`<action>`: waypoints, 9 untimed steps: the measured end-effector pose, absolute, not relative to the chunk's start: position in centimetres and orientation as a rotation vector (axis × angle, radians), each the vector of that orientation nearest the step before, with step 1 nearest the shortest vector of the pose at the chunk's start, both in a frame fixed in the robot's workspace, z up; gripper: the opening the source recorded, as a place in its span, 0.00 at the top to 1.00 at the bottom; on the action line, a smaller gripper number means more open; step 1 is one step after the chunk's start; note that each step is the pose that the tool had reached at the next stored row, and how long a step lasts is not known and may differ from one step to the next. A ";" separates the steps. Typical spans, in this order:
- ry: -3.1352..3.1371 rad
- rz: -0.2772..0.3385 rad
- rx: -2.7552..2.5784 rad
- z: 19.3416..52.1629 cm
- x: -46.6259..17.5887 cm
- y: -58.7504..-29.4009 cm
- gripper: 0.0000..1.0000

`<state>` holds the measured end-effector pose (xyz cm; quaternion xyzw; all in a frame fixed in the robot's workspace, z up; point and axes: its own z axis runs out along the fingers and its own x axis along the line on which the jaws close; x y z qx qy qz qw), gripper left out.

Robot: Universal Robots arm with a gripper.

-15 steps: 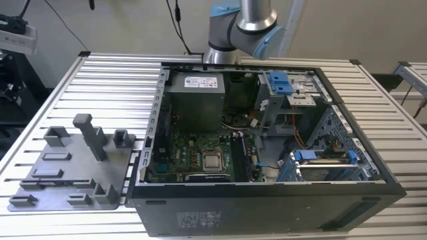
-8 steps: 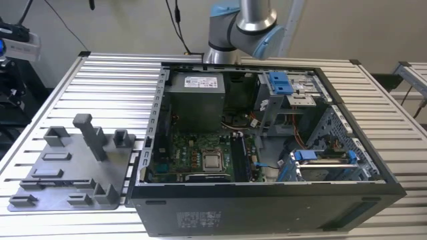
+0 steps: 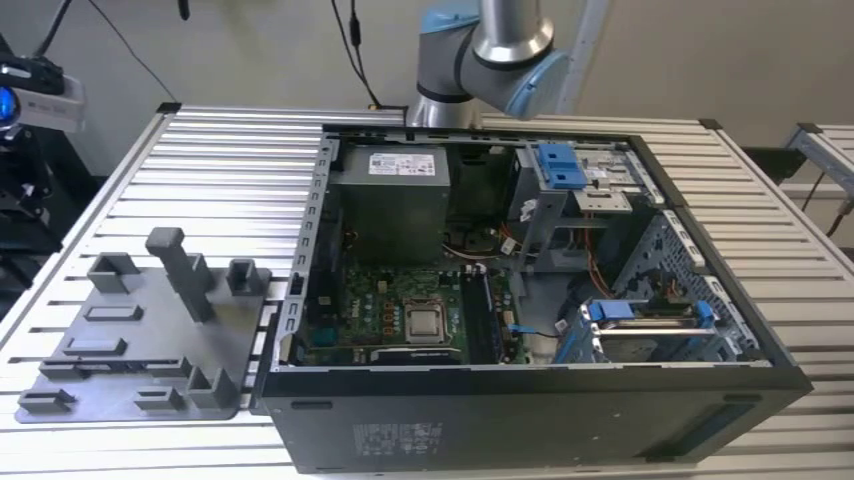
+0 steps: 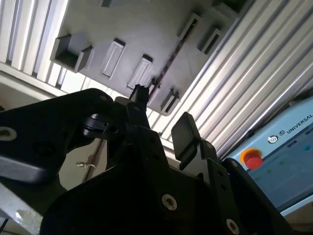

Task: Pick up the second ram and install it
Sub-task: 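Pick up the second ram and move it above second insertion slot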

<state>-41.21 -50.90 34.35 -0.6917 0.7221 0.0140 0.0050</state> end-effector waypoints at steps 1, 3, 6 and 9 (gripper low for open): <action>2.257 0.039 -2.167 34.3 -41.2 -50.9 0.52; 2.246 0.031 -2.170 34.1 -41.2 -50.9 0.52; 2.245 0.031 -2.171 33.7 -41.2 -50.9 0.52; 2.246 0.033 -2.172 33.3 -41.2 -50.9 0.52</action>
